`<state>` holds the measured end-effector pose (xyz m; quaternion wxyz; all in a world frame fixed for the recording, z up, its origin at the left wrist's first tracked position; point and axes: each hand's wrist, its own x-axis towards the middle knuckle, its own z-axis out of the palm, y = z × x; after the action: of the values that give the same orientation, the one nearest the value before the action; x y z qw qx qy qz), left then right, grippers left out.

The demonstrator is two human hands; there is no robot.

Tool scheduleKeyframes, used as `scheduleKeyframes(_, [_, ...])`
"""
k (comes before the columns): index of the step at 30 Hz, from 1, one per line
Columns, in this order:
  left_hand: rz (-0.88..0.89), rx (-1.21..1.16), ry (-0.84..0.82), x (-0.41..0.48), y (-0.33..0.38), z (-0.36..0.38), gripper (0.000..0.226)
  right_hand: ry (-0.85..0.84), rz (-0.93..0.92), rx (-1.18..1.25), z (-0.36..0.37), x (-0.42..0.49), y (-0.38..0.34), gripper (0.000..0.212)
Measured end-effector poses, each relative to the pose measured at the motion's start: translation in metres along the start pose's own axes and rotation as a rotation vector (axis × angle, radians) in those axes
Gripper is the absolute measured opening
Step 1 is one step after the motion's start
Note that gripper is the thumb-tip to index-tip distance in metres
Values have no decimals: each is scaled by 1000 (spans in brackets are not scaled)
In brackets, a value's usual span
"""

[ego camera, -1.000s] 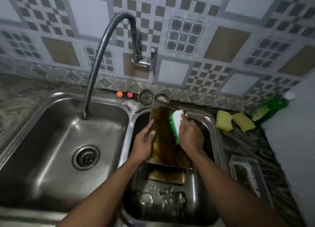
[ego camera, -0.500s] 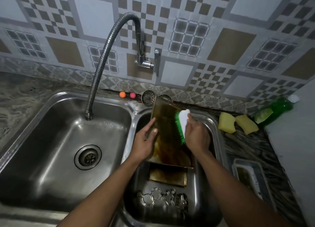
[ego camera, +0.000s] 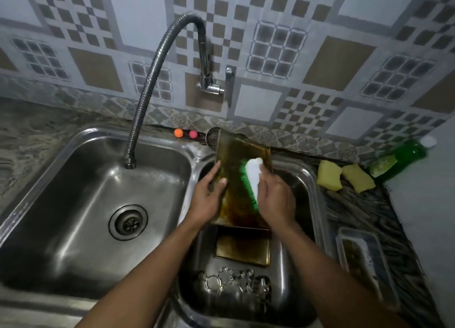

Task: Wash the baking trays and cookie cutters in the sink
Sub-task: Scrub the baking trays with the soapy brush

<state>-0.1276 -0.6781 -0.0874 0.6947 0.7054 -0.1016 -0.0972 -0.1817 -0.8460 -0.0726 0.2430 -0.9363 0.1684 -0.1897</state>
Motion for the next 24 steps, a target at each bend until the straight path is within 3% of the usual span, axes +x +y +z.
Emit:
scheduleKeyframes(4, [3,3,-103,-16,-4,6,50,104,253,28,-5,32,15,39])
scheduleKeyframes(6, [24,-9,-119,-19,0,12,51,121,297,59,-4,48,5,39])
scheduleKeyframes(11, [82,18,-16,6,12,14,44,44,-45,85,2,28,-39,39])
scheduleKeyframes(15, [63,25,78,14,11,3,42,-33,-268,59,-4,-28,-18,43])
scheduleKeyframes(21, [56,31,-65,0,-1,9,41,107,19,123,-6,6,12,41])
scheduleKeyframes(24, [109,19,-70,-2,4,22,42,82,-81,156,-2,13,-19,42])
